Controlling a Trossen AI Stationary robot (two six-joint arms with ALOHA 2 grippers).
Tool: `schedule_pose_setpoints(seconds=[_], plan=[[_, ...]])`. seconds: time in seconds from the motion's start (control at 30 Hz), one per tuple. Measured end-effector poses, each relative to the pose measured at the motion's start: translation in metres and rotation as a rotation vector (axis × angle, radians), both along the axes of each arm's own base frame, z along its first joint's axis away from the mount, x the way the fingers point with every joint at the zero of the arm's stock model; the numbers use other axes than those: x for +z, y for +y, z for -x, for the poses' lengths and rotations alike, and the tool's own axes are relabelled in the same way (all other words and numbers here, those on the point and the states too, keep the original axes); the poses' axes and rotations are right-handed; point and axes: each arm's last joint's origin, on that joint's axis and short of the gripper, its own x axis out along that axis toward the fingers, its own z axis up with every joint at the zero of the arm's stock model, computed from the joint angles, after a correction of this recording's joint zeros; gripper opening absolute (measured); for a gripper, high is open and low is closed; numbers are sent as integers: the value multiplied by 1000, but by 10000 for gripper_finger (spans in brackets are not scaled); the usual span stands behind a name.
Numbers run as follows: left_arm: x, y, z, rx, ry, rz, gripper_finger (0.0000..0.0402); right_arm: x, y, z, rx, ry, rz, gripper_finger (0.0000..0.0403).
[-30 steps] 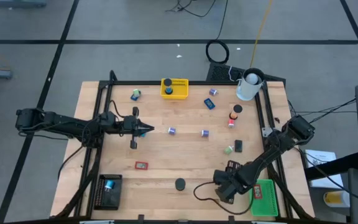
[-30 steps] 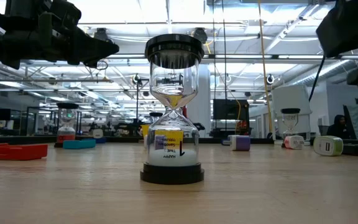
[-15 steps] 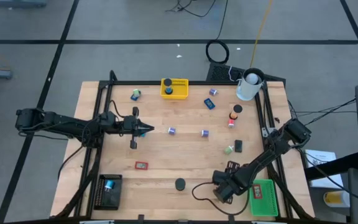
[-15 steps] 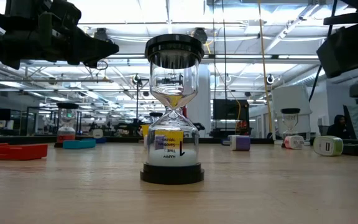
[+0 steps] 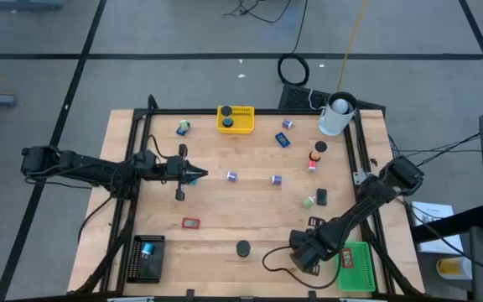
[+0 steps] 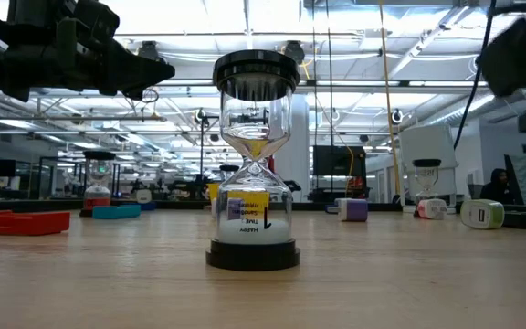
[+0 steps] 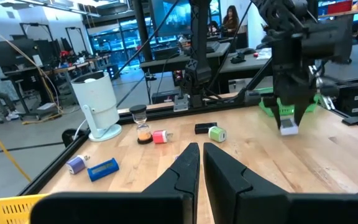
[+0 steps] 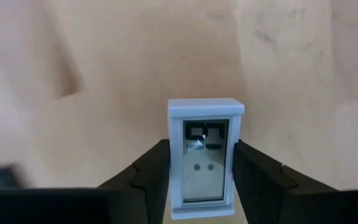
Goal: Pick & Place Office items
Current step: Put the white digital timer into the green bin
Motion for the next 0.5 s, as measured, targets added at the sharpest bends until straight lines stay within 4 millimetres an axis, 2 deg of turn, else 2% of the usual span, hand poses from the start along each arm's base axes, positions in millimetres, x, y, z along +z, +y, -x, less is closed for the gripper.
schedule_pose_setpoints(seconds=[0.17, 0.27, 0.4, 0.5], plan=[[0, 0, 0, 0, 0, 0, 31, 29, -4, 13, -60, 14, -93, 142], [0, 0, 0, 0, 0, 1, 31, 49, -6, 25, -159, 53, -177, 137], [0, 0, 0, 0, 2, 1, 31, 74, -4, 50, -309, 105, -244, 146], [-1, 0, 0, 0, 7, 1, 31, 83, -2, 73, -431, 169, -208, 148]])
